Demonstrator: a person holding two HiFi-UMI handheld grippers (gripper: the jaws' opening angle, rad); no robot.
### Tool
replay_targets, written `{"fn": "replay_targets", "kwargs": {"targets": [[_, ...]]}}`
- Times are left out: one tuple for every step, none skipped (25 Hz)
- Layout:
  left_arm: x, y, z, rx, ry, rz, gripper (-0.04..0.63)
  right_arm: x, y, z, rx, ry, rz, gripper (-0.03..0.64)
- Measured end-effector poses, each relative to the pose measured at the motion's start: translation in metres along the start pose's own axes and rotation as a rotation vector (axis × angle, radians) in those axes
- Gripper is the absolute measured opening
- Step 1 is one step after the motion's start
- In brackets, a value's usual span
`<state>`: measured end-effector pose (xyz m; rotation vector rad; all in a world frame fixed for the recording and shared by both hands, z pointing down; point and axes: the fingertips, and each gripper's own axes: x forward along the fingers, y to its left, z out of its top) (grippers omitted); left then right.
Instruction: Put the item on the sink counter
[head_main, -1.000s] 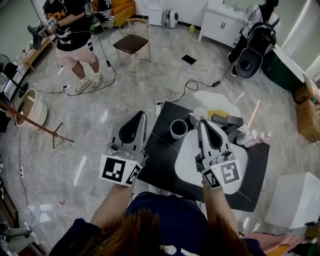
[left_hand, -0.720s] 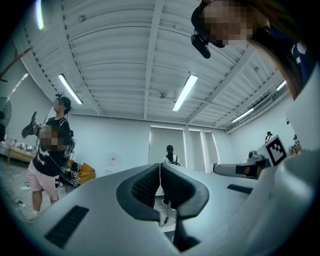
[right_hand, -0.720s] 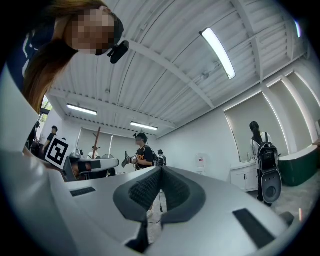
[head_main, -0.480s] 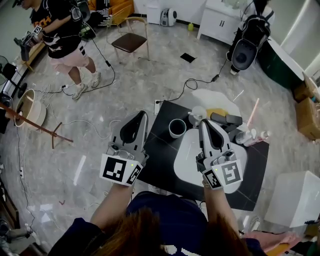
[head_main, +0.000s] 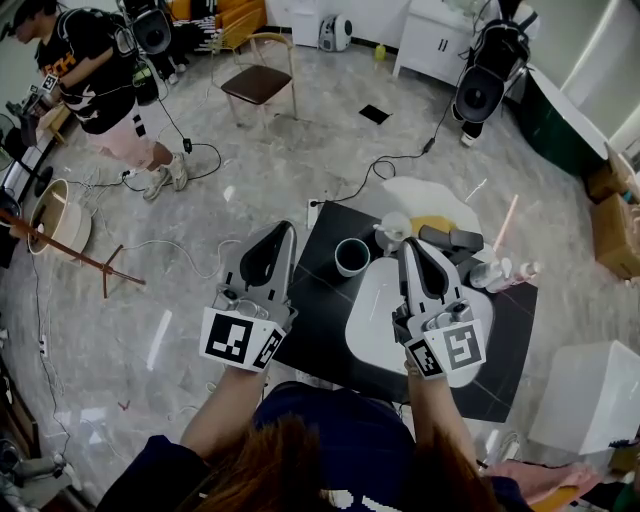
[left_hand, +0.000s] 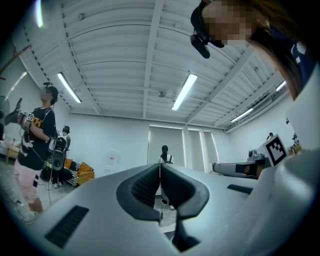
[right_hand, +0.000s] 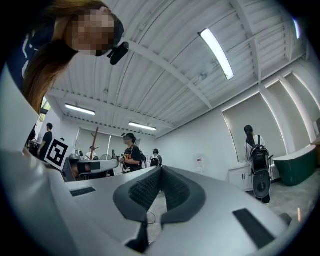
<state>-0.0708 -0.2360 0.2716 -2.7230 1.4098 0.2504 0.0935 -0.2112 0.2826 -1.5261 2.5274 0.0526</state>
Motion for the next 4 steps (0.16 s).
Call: {"fn": "replay_targets", "kwargs": {"targets": [[0.0010,-0.0001,-0.0005,0.000,0.000,0.000,0.023,0.0002,-0.0011,-0.0002,0.001,0.000,0.000,0.015],[0.0021,-0.0003,-0.0012,0.000,0.001,0.000,0.023,0.0004,-0.0023,-0.0006,0.002,0.000,0.000,0.015],[0.0033,-0.0006,-0.0020,0.000,0.002,0.000,0.023,0.0006,-0.0036,-0.0010,0.003,-0.001,-0.001,0.015],[0.0045,-0.0009,-0.0029,0.000,0.003,0.000,0.023,0.0008,-0.0050,-0.0015,0.003,-0.001,-0.001,0.015]]}}
